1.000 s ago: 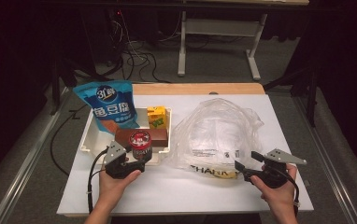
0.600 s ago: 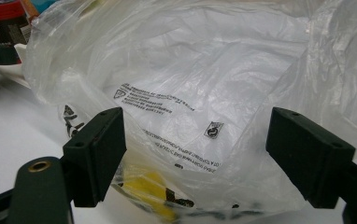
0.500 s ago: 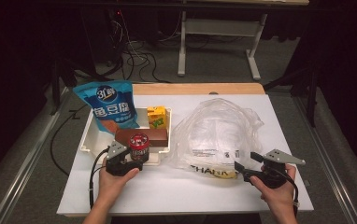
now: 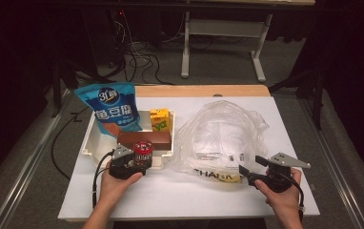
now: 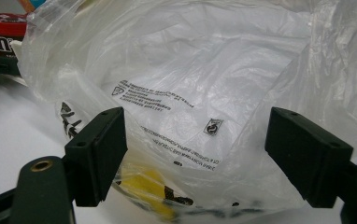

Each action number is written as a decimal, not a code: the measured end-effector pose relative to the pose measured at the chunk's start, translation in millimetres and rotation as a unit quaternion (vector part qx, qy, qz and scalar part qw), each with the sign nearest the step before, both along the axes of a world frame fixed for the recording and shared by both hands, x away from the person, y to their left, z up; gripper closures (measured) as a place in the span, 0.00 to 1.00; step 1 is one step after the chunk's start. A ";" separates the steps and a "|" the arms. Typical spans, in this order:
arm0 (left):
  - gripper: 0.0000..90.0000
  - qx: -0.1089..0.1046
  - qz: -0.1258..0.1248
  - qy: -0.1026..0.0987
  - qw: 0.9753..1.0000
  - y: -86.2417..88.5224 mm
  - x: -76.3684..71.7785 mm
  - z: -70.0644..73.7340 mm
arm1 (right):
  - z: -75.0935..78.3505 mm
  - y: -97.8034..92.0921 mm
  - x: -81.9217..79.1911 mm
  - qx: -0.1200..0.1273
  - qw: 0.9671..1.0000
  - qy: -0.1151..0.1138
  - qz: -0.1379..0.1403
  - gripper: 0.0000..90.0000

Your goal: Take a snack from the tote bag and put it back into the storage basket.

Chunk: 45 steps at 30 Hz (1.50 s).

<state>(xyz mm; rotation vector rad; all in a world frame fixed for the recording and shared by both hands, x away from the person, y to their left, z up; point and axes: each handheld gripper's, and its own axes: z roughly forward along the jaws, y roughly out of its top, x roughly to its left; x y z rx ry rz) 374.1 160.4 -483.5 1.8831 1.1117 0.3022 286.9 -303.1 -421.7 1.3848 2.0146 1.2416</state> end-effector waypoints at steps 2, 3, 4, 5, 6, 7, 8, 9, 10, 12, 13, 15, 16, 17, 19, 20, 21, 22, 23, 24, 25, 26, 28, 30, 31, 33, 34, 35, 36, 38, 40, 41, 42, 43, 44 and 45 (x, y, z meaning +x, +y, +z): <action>0.28 0.001 -0.001 0.007 1.000 0.6 0.5 1.4 | 0.1 1.0 -0.2 0.001 1.000 0.002 -0.001 0.24; 0.28 0.002 0.001 0.010 1.000 0.8 0.4 2.5 | 0.2 1.3 -0.2 0.000 1.000 0.001 0.000 0.24; 0.28 0.002 0.004 0.014 1.000 1.0 0.3 3.2 | 0.3 1.5 -0.4 0.000 1.000 0.001 0.001 0.24; 0.27 0.001 0.005 0.015 1.000 1.3 0.2 3.5 | 0.3 1.6 -0.6 -0.002 1.000 0.001 0.001 0.24; 0.27 0.000 0.006 0.016 1.000 1.6 -0.2 3.9 | 0.2 1.5 -0.5 -0.002 1.000 0.001 0.000 0.24; 0.27 0.001 0.007 0.018 1.000 1.9 -0.3 4.1 | 0.1 1.1 -0.3 -0.001 1.000 0.002 -0.001 0.24; 0.28 0.001 0.003 0.020 1.000 2.5 -0.6 4.5 | 0.0 1.1 -0.3 0.000 1.000 0.003 -0.001 0.24; 0.27 0.000 0.003 0.019 1.000 2.7 -1.1 5.0 | -0.1 1.0 -0.2 0.000 1.000 0.003 -0.001 0.24; 0.27 0.000 0.002 0.017 1.000 3.4 -1.7 5.9 | -0.3 0.9 -0.1 0.000 1.000 0.003 -0.001 0.24; 0.26 -0.006 0.003 0.015 1.000 5.3 -2.5 8.3 | -0.6 1.0 0.1 -0.002 1.000 0.003 0.000 0.24; 0.25 -0.006 0.007 0.014 1.000 6.3 -2.8 9.4 | -0.7 1.2 0.0 -0.003 1.000 0.003 0.000 0.24; 0.22 -0.012 0.012 0.015 1.000 8.9 -5.1 12.6 | -0.5 1.1 -0.2 -0.002 1.000 0.002 0.000 0.24; 0.23 -0.015 0.013 0.014 1.000 10.6 -6.9 14.7 | -0.2 0.8 -0.4 -0.002 1.000 0.001 0.000 0.24; 0.23 -0.017 0.017 0.014 1.000 11.8 -9.2 17.4 | -0.1 0.4 -0.6 -0.002 1.000 0.001 0.000 0.24; 0.25 -0.025 0.020 0.009 0.999 14.5 -14.3 22.6 | 0.5 -0.7 -1.3 0.000 1.000 0.001 -0.002 0.24; 0.30 -0.026 0.023 0.009 0.999 15.8 -17.2 25.0 | 0.6 -1.1 -1.4 0.001 1.000 0.001 -0.003 0.24; 0.35 -0.017 0.034 0.017 0.999 17.3 -20.6 26.9 | 0.7 -1.8 -1.5 0.001 1.000 0.000 -0.004 0.24; 0.40 -0.016 0.037 0.021 0.999 19.2 -23.3 27.3 | 0.6 -2.5 -1.4 0.001 1.000 -0.001 -0.004 0.24; 0.46 -0.025 0.033 0.021 0.999 21.2 -26.2 27.3 | 0.5 -2.8 -1.3 0.001 1.000 -0.001 -0.004 0.24; 0.57 -0.023 0.032 0.021 0.999 22.2 -29.2 27.7 | 0.4 -3.0 -1.0 0.000 1.000 -0.001 -0.003 0.24; 0.67 -0.021 0.029 0.020 0.999 22.8 -31.9 28.3 | 0.2 -3.0 -1.0 0.000 1.000 0.000 -0.004 0.24; 0.80 -0.027 0.021 0.020 0.999 22.8 -34.1 28.9 | 0.1 -2.9 -0.9 0.001 1.000 0.000 -0.004 0.24; 0.90 -0.031 0.003 0.025 0.999 20.8 -35.1 30.0 | 0.1 -2.4 -1.0 0.001 1.000 0.000 -0.004 0.24; 0.95 -0.037 -0.003 0.031 0.999 17.8 -33.7 28.9 | 0.0 -1.9 -1.0 0.001 1.000 0.002 -0.004 0.24; 0.96 -0.038 -0.005 0.034 0.999 16.5 -32.9 27.7 | -0.3 -1.7 -0.8 0.001 1.000 0.002 -0.005 0.24; 0.96 -0.028 0.000 0.042 0.999 13.4 -30.7 24.9 | -0.7 -0.8 -0.6 0.000 1.000 0.004 -0.004 0.24; 0.97 -0.027 0.005 0.043 0.999 12.7 -29.4 23.2 | -0.9 -0.3 -0.5 -0.001 1.000 0.004 -0.003 0.24; 0.96 -0.025 0.014 0.047 0.999 12.7 -27.6 21.6 | -1.2 -0.1 -0.3 -0.002 1.000 0.004 -0.002 0.24; 0.96 -0.024 0.025 0.050 0.998 13.4 -25.5 19.8 | -1.5 0.2 -0.1 -0.002 1.000 0.004 -0.001 0.24; 0.95 -0.035 0.046 0.058 0.997 16.3 -21.1 17.1 | -2.0 0.8 0.2 -0.003 1.000 0.005 -0.001 0.24; 0.93 -0.050 0.055 0.065 0.995 19.3 -16.5 14.2 | -2.3 1.1 0.4 -0.002 1.000 0.006 -0.001 0.24; 0.92 -0.050 0.060 0.068 0.995 19.7 -14.7 12.7 | -2.5 1.1 0.5 -0.002 1.000 0.005 0.000 0.24; 0.92 -0.048 0.066 0.066 0.995 19.6 -14.1 12.1 | -2.7 1.1 0.7 -0.003 1.000 0.005 0.000 0.25; 0.92 -0.047 0.076 0.060 0.994 20.1 -14.4 12.7 | -2.8 1.0 0.8 -0.003 1.000 0.006 0.000 0.25; 0.92 -0.049 0.086 0.057 0.993 20.9 -14.9 14.1 | -3.0 1.0 0.9 -0.003 1.000 0.006 0.001 0.25; 0.93 -0.054 0.104 0.046 0.992 23.2 -16.0 17.0 | -3.0 0.9 0.9 -0.003 1.000 0.006 0.000 0.25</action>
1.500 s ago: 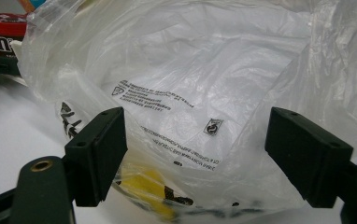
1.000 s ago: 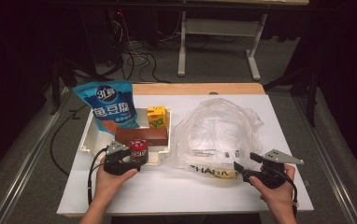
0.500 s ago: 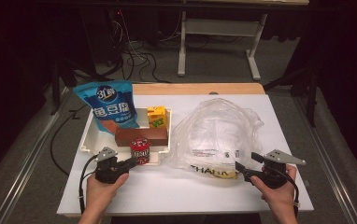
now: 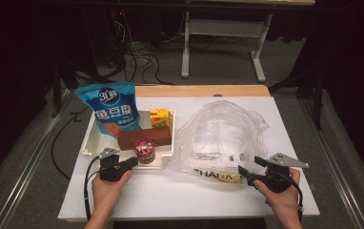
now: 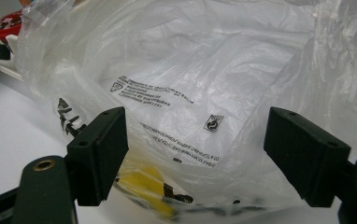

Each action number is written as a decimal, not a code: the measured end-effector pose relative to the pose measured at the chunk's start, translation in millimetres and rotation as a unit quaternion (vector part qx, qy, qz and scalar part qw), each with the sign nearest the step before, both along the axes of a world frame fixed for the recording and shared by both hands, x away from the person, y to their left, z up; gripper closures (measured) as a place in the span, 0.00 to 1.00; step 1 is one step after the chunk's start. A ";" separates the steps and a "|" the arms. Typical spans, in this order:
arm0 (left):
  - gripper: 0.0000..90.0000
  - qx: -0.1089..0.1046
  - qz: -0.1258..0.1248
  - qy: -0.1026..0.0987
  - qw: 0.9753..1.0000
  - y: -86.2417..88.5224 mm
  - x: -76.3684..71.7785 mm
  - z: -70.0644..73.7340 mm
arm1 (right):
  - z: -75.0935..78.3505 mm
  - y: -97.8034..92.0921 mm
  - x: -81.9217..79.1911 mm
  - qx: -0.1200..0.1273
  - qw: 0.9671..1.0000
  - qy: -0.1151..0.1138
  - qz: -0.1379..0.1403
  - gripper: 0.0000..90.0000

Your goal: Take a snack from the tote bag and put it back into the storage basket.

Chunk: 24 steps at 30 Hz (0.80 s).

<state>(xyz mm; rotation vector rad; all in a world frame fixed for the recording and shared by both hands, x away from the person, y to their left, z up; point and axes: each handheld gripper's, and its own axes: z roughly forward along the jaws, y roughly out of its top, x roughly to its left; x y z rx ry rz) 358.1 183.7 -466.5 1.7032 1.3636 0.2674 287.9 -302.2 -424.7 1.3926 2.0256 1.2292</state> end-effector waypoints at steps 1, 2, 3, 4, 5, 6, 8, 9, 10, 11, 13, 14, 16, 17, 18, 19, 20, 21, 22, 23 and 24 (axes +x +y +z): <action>0.94 -0.003 0.017 -0.009 1.000 1.8 -0.9 2.6 | 0.1 0.1 -0.2 0.001 1.000 0.000 -0.001 0.25; 0.96 -0.009 0.028 -0.019 0.999 3.6 -1.5 5.2 | 0.1 0.1 -0.2 0.001 1.000 0.000 -0.001 0.25; 0.98 -0.017 0.032 -0.028 0.999 4.8 -1.3 7.6 | 0.1 -0.1 -0.1 0.001 1.000 -0.001 0.000 0.25; 0.98 -0.027 0.033 -0.034 0.999 5.4 -0.4 9.6 | 0.0 -0.1 0.0 0.001 1.000 -0.001 0.000 0.25; 0.98 -0.031 0.033 -0.037 0.998 4.8 0.9 10.9 | -0.1 0.1 0.0 0.002 1.000 0.001 -0.001 0.25; 0.98 -0.027 0.034 -0.038 0.998 3.3 2.6 11.8 | -0.3 0.1 0.3 0.001 1.000 0.000 -0.001 0.25; 0.98 -0.021 0.041 -0.039 0.998 0.6 6.3 12.6 | -0.3 0.7 0.2 0.000 1.000 0.001 0.000 0.25; 0.98 -0.015 0.046 -0.039 0.998 -0.3 8.6 12.6 | -0.4 1.1 0.3 0.000 1.000 0.000 0.000 0.25; 0.98 -0.016 0.047 -0.037 0.998 -0.6 11.1 12.2 | -0.5 1.3 0.2 0.000 1.000 0.001 0.000 0.25; 0.98 -0.015 0.047 -0.034 0.998 -1.0 13.6 11.9 | -0.6 1.3 0.1 0.000 1.000 0.002 0.000 0.25; 0.99 -0.009 0.047 -0.031 0.998 -3.6 17.9 11.0 | -1.0 0.4 0.6 0.000 1.000 0.001 0.000 0.25; 1.00 -0.006 0.048 -0.029 0.998 -5.0 20.2 10.7 | -1.3 0.1 0.7 0.001 1.000 0.002 -0.002 0.25; 1.00 -0.005 0.046 -0.026 0.999 -7.7 24.9 10.3 | -1.9 -0.3 1.3 0.000 1.000 0.003 -0.001 0.25; 1.00 -0.004 0.045 -0.025 0.999 -9.1 26.9 10.3 | -2.0 0.0 1.3 0.001 1.000 0.003 -0.002 0.25; 1.00 -0.002 0.043 -0.024 0.999 -10.3 28.8 10.3 | -2.0 0.2 1.2 0.000 1.000 0.003 -0.002 0.25; 1.00 -0.002 0.041 -0.022 0.999 -11.6 30.4 10.1 | -1.9 0.5 0.8 0.001 1.000 0.004 -0.002 0.25; 1.00 -0.001 0.039 -0.022 0.999 -13.0 32.0 9.7 | -1.8 0.6 0.5 0.001 1.000 0.004 -0.002 0.25; 1.00 -0.004 0.035 -0.018 0.999 -14.5 33.6 9.5 | -1.9 0.6 0.4 0.001 1.000 0.004 -0.002 0.25; 1.00 -0.005 0.029 -0.014 0.999 -16.0 35.1 9.3 | -2.0 0.6 0.5 0.001 1.000 0.004 -0.003 0.26; 1.00 -0.004 0.027 -0.013 1.000 -17.5 36.0 9.0 | -2.3 0.5 0.7 0.001 1.000 0.004 -0.003 0.26; 1.00 -0.006 0.024 -0.010 1.000 -20.0 36.8 8.5 | -2.6 0.3 1.1 0.000 1.000 0.003 -0.001 0.26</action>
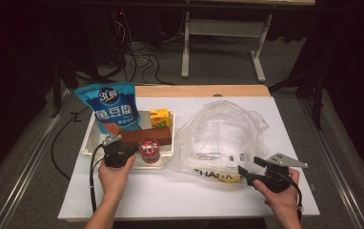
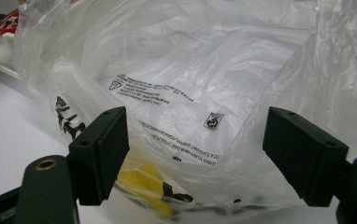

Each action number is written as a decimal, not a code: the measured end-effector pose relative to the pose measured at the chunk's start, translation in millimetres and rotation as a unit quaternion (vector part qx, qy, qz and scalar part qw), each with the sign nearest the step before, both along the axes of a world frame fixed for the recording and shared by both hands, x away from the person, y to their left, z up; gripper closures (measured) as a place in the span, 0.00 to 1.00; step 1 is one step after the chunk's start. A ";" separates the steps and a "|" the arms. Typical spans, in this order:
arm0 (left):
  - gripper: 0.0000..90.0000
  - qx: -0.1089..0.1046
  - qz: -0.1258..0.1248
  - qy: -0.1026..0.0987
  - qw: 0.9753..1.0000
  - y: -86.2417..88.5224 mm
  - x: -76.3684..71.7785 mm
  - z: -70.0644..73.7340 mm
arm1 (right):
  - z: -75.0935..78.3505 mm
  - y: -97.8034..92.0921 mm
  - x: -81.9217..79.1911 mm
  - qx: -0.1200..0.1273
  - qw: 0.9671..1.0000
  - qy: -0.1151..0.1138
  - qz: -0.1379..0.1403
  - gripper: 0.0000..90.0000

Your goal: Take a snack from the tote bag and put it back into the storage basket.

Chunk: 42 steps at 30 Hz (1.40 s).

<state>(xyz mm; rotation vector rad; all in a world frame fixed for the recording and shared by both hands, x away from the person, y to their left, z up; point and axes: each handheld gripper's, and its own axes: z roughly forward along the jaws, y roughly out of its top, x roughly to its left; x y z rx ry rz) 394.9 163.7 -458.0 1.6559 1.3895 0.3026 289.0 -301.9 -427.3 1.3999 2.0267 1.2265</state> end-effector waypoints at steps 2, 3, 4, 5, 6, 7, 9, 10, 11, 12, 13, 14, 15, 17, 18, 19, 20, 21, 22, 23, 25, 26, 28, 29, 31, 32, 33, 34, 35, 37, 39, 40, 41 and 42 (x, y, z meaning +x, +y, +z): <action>1.00 0.000 -0.005 0.001 1.000 -4.1 0.6 -1.2 | -0.3 0.5 0.1 -0.002 1.000 0.000 0.001 0.26; 1.00 -0.001 -0.005 0.002 1.000 -6.1 0.8 -2.0 | -0.2 1.0 -0.2 -0.001 1.000 0.002 0.000 0.26; 1.00 0.000 -0.007 0.004 1.000 -7.5 0.9 -2.5 | -0.3 1.5 -0.4 0.000 1.000 0.002 0.000 0.26; 1.00 -0.001 -0.007 0.003 1.000 -8.7 0.8 -2.8 | -0.4 1.8 -0.2 -0.001 1.000 0.002 0.001 0.26; 1.00 0.002 -0.004 0.002 1.000 -8.8 0.3 -2.7 | -0.6 2.2 -0.3 -0.001 1.000 0.002 0.002 0.26; 1.00 0.004 0.000 -0.001 1.000 -7.6 -0.8 -2.4 | -0.8 2.4 -0.3 -0.002 1.000 0.003 0.003 0.26; 1.00 0.010 0.016 -0.006 1.000 -1.7 -3.8 -1.9 | -0.8 2.4 -0.3 -0.002 1.000 0.002 0.003 0.26; 1.00 0.016 0.025 -0.006 1.000 3.0 -5.3 -1.8 | -0.7 2.2 -0.5 -0.002 1.000 0.002 0.002 0.26; 1.00 0.020 0.038 -0.006 0.999 8.4 -6.2 -2.3 | -0.6 1.8 -0.6 -0.001 1.000 0.002 0.002 0.26; 1.00 0.020 0.048 -0.002 0.999 14.3 -6.4 -3.0 | -0.5 1.6 -0.7 0.000 1.000 0.002 0.001 0.26; 1.00 0.016 0.060 0.002 0.998 19.8 -6.0 -4.0 | -0.6 1.5 -0.6 0.001 1.000 0.003 0.000 0.26; 1.00 0.016 0.060 0.002 0.998 19.8 -6.0 -4.0 | -0.6 1.5 -0.6 0.001 1.000 0.003 0.000 0.26; 1.00 0.015 0.071 0.009 0.997 29.3 -4.2 -5.5 | -0.8 1.2 -0.2 0.000 1.000 0.002 0.000 0.26; 1.00 0.012 0.083 0.013 0.996 34.4 -1.6 -7.0 | -0.5 1.8 -0.3 0.000 1.000 0.002 0.001 0.26; 1.00 0.010 0.084 0.014 0.996 35.6 -0.4 -7.3 | -0.5 2.1 -0.3 -0.001 1.000 0.001 0.001 0.26; 1.00 0.006 0.084 0.017 0.996 36.5 1.4 -8.1 | -0.4 2.3 -0.3 -0.002 1.000 0.001 0.002 0.26; 1.00 0.006 0.085 0.017 0.996 36.1 2.5 -8.3 | -0.4 2.4 -0.4 -0.002 1.000 0.001 0.001 0.26; 1.00 0.008 0.085 0.018 0.996 35.7 3.1 -8.1 | -0.5 2.3 -0.3 -0.002 1.000 0.001 0.001 0.26; 1.00 0.009 0.085 0.018 0.996 35.6 3.5 -8.2 | -0.5 2.3 -0.3 -0.001 1.000 0.002 0.000 0.26; 1.00 0.010 0.086 0.017 0.996 35.4 3.8 -8.5 | -0.6 2.1 -0.2 -0.001 1.000 0.002 0.000 0.26; 1.00 0.011 0.089 0.017 0.996 35.3 4.2 -9.2 | -0.7 2.1 -0.3 -0.001 1.000 0.002 0.000 0.26; 1.00 0.013 0.090 0.017 0.996 35.3 4.4 -9.5 | -0.8 2.0 -0.2 -0.002 1.000 0.002 0.001 0.26; 1.00 0.014 0.091 0.016 0.996 35.6 4.9 -9.9 | -0.8 2.1 -0.3 -0.002 1.000 0.002 0.000 0.26; 1.00 0.011 0.091 0.015 0.996 35.8 4.8 -10.1 | -0.8 1.9 -0.3 -0.001 1.000 0.001 0.000 0.26; 1.00 0.015 0.088 0.013 0.996 35.5 3.5 -10.2 | -0.5 1.8 -0.7 -0.003 1.000 0.000 0.000 0.26; 1.00 0.015 0.086 0.012 0.996 35.6 2.4 -10.2 | -0.4 1.5 -0.7 -0.003 1.000 -0.001 0.001 0.26; 1.00 0.010 0.086 0.004 0.996 35.7 0.6 -9.9 | -0.2 1.5 -1.1 -0.002 1.000 0.000 -0.001 0.26; 1.00 0.010 0.084 -0.001 0.996 36.0 -1.2 -8.9 | 0.0 1.2 -1.3 0.000 1.000 0.001 -0.002 0.26; 0.94 0.011 0.082 -0.011 0.996 36.0 -3.1 -7.7 | 0.1 0.8 -1.4 0.001 1.000 0.000 -0.003 0.26; 0.87 0.024 0.075 -0.027 0.997 35.7 -6.6 -4.9 | 0.3 -0.4 -1.1 0.000 1.000 -0.002 -0.003 0.26; 0.75 0.038 0.074 -0.041 0.996 36.2 -10.7 -1.1 | 0.5 -1.0 -1.3 0.000 1.000 -0.003 -0.004 0.26; 0.71 0.043 0.071 -0.052 0.995 37.3 -13.6 1.8 | 0.6 -1.4 -1.3 0.000 1.000 -0.004 -0.003 0.26; 0.65 0.043 0.069 -0.057 0.995 38.2 -15.6 4.3 | 0.8 -1.7 -1.5 0.002 1.000 -0.004 -0.005 0.26; 0.57 0.043 0.068 -0.057 0.995 38.6 -16.8 6.0 | 1.0 -2.1 -1.7 0.003 1.000 -0.005 -0.005 0.26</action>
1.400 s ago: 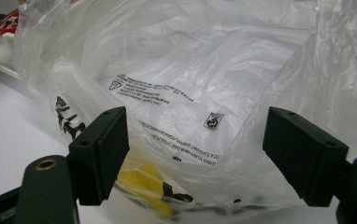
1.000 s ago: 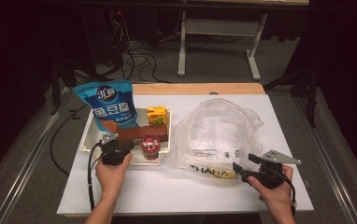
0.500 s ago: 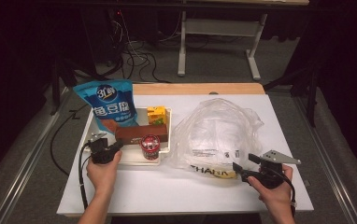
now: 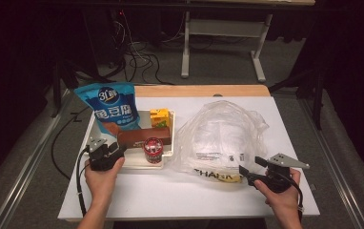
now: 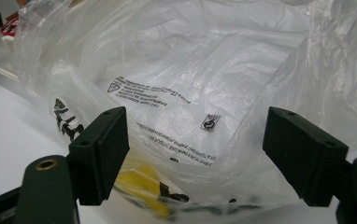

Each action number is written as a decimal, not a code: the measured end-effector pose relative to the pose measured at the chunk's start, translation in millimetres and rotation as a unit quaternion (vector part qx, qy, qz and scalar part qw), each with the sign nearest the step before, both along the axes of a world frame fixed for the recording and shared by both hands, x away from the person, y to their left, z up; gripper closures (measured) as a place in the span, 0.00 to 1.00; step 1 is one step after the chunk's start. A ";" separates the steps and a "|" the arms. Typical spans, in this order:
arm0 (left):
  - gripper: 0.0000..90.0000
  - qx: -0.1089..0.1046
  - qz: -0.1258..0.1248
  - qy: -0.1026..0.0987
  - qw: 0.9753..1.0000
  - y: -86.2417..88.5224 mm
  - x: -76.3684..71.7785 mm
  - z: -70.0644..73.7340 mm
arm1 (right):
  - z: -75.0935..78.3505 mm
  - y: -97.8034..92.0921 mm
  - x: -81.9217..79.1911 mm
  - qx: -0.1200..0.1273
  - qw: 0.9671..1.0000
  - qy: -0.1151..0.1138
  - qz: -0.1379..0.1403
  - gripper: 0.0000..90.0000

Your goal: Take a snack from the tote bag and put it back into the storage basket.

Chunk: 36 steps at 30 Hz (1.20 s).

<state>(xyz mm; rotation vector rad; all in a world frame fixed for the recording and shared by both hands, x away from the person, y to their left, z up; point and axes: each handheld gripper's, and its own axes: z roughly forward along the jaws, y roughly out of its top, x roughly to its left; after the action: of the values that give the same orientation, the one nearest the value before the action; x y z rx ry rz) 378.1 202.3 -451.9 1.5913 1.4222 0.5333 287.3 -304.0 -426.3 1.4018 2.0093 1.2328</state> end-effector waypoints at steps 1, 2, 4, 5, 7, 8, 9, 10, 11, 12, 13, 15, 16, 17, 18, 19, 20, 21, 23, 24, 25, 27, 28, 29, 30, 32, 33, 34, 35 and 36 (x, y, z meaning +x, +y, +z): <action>0.54 0.000 -0.008 -0.001 1.000 0.8 -2.1 2.3 | 0.1 -0.6 0.2 -0.002 1.000 -0.002 0.001 0.26; 0.52 0.004 -0.015 -0.004 1.000 1.3 -4.5 3.9 | 0.3 -1.1 0.1 -0.001 1.000 -0.001 0.000 0.26; 0.47 0.024 -0.019 -0.011 0.999 1.3 -9.9 6.9 | 0.5 -1.8 0.0 0.000 1.000 -0.002 0.000 0.25; 0.44 0.025 -0.022 -0.014 0.999 1.9 -12.3 8.4 | 0.7 -2.4 0.0 0.000 1.000 -0.003 0.000 0.25; 0.38 0.024 -0.032 -0.014 0.999 3.3 -16.6 11.5 | 1.0 -3.8 -0.1 0.001 1.000 -0.004 -0.001 0.25; 0.34 0.024 -0.038 -0.015 0.999 3.8 -18.4 12.9 | 1.1 -4.6 -0.1 0.001 1.000 -0.005 -0.002 0.25; 0.29 0.027 -0.044 -0.016 0.999 4.0 -20.4 14.2 | 1.2 -5.3 0.0 0.002 1.000 -0.005 -0.002 0.25; 0.26 0.032 -0.048 -0.017 0.998 4.5 -22.6 15.5 | 1.3 -6.0 0.0 0.002 1.000 -0.004 -0.004 0.25; 0.22 0.033 -0.054 -0.018 0.998 5.3 -24.9 16.8 | 1.2 -6.9 0.2 0.001 1.000 -0.007 -0.003 0.25; 0.18 0.033 -0.061 -0.020 0.997 5.9 -27.2 17.8 | 1.3 -7.6 0.1 0.001 1.000 -0.007 -0.004 0.25; 0.16 0.037 -0.070 -0.023 0.997 6.6 -29.6 18.6 | 1.4 -8.2 0.0 0.000 1.000 -0.007 -0.005 0.25; 0.09 0.049 -0.077 -0.026 0.995 7.2 -34.5 19.9 | 1.4 -9.2 0.0 0.001 1.000 -0.007 -0.005 0.24; 0.05 0.056 -0.073 -0.026 0.995 8.1 -36.5 20.6 | 1.4 -9.7 -0.1 0.000 1.000 -0.008 -0.006 0.24; 0.02 0.053 -0.071 -0.026 0.996 10.3 -38.0 21.2 | 1.4 -10.4 0.0 -0.001 1.000 -0.009 -0.005 0.24; 0.01 0.043 -0.068 -0.025 0.996 12.6 -39.2 21.8 | 1.5 -10.7 -0.1 0.000 1.000 -0.008 -0.005 0.24; 0.01 0.038 -0.066 -0.025 0.997 15.0 -40.2 22.3 | 1.5 -11.3 0.1 -0.001 1.000 -0.009 -0.005 0.23; 0.01 0.035 -0.067 -0.027 0.997 17.3 -41.6 22.7 | 1.4 -11.9 0.3 0.000 1.000 -0.010 -0.004 0.23; 0.01 0.034 -0.069 -0.028 0.997 19.0 -43.0 22.8 | 1.3 -12.6 0.2 0.000 1.000 -0.009 -0.005 0.23; 0.01 0.034 -0.073 -0.030 0.996 21.4 -45.8 22.6 | 1.1 -14.3 0.3 -0.001 1.000 -0.010 -0.005 0.23; 0.01 0.034 -0.077 -0.032 0.996 22.2 -47.6 22.1 | 1.1 -14.8 0.2 -0.001 1.000 -0.010 -0.006 0.22; 0.01 0.040 -0.076 -0.034 0.996 22.7 -49.5 21.6 | 1.1 -15.9 0.0 -0.002 1.000 -0.012 -0.007 0.22; 0.01 0.047 -0.081 -0.032 0.995 25.3 -52.7 20.1 | 0.9 -18.7 0.1 -0.002 1.000 -0.016 -0.007 0.22; 0.01 0.046 -0.079 -0.032 0.995 26.4 -54.1 19.4 | 0.6 -20.0 0.1 -0.005 1.000 -0.015 -0.008 0.21; 0.01 0.042 -0.077 -0.032 0.996 28.1 -56.0 18.1 | 0.2 -20.9 0.3 -0.005 1.000 -0.016 -0.009 0.21; 0.01 0.037 -0.078 -0.031 0.996 29.8 -57.9 17.1 | -0.4 -22.3 0.6 -0.007 1.000 -0.017 -0.009 0.20; 0.01 0.035 -0.088 -0.036 0.995 32.9 -62.1 17.1 | -0.4 -25.5 0.1 -0.009 1.000 -0.018 -0.011 0.19; 0.01 0.037 -0.093 -0.041 0.994 33.6 -63.5 16.9 | -0.2 -26.9 -0.5 -0.009 1.000 -0.019 -0.012 0.19; 0.01 0.038 -0.095 -0.043 0.994 34.1 -64.1 16.7 | 0.0 -28.6 -0.5 -0.009 1.000 -0.022 -0.012 0.18; 0.01 0.040 -0.097 -0.041 0.994 34.6 -64.1 16.3 | -0.1 -30.1 -0.7 -0.006 1.000 -0.022 -0.015 0.18; 0.01 0.039 -0.097 -0.039 0.994 35.0 -63.6 16.2 | -0.3 -31.5 -0.5 -0.005 1.000 -0.022 -0.017 0.18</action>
<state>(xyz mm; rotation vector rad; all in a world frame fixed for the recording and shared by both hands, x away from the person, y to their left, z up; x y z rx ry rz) 314.6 237.3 -435.8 1.7301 1.1865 0.5351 286.8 -335.5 -426.7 1.3855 1.9527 1.2260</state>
